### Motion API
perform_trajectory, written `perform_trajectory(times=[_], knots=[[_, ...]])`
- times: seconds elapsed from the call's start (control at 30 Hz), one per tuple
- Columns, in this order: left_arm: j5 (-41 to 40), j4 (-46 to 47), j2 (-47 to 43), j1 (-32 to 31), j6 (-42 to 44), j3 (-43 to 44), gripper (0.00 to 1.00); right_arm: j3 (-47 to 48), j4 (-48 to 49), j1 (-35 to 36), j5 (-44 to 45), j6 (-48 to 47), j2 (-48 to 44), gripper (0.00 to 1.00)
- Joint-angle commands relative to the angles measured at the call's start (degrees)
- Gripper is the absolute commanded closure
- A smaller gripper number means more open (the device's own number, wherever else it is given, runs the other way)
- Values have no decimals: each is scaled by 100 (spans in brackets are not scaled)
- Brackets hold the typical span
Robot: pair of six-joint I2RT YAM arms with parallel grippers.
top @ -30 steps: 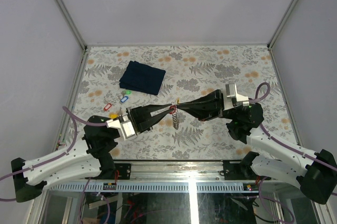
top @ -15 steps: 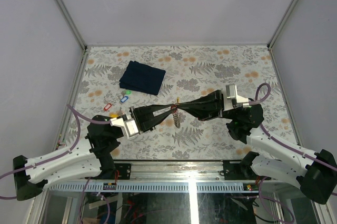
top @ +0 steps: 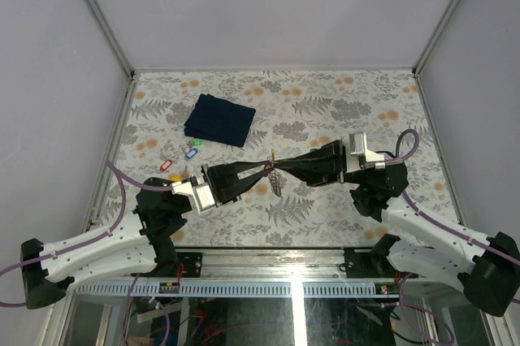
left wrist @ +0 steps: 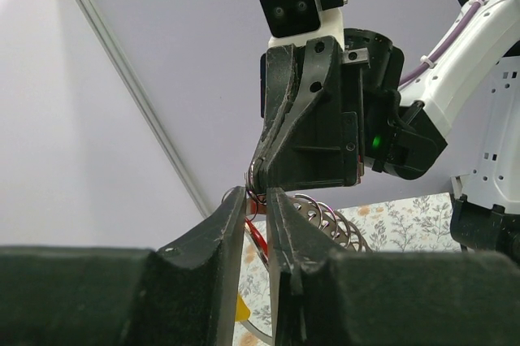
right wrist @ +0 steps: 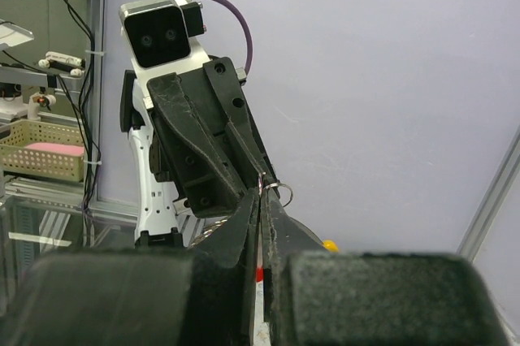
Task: Put the keys on the keyring
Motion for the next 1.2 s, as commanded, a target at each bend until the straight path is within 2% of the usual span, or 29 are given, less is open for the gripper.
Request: perform_trajectory(times=[0.0,0.27,0.53,0.83,1.17], knots=[[-27,383,51,-30,-55,41,84,379,45,-2,-349,-178,-137,100],[247,264,110,-33,-58,125,100,519,-805,-2,-735,-626,-287,100],[327,-167,97,-27,-49,280,100,734,-1944,1,-999,-1280,-522,100],[12,-2629,98,-32,486,1309,100,1100,-3725,-4,-1102,-2208,-766,94],[-129,-3718,155,-27,972,1760,100,1435,-4725,4,-1310,-2687,-662,91]])
